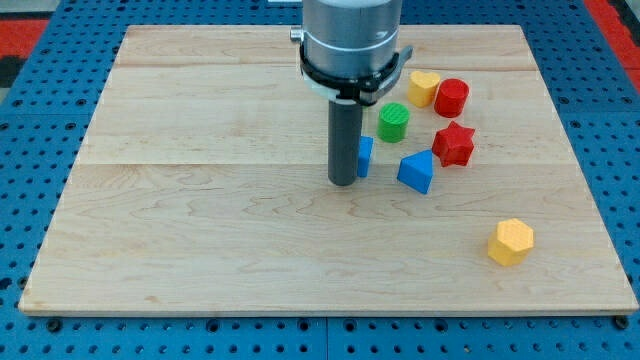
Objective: Push the yellow hexagon diagonally to the red star
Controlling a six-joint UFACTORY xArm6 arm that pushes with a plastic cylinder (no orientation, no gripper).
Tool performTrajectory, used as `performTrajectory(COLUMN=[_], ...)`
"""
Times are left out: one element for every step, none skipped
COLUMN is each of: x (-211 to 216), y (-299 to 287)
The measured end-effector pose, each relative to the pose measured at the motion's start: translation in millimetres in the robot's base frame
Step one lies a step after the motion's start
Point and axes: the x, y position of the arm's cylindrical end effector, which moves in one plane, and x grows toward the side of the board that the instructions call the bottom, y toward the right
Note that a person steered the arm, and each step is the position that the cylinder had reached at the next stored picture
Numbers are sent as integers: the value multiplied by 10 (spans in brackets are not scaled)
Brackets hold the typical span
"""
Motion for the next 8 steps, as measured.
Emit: performTrajectory(x=[-60,405,940,1327,1603,1486,1309,1166], y=[41,162,574,935,1073,1092,1277,1426])
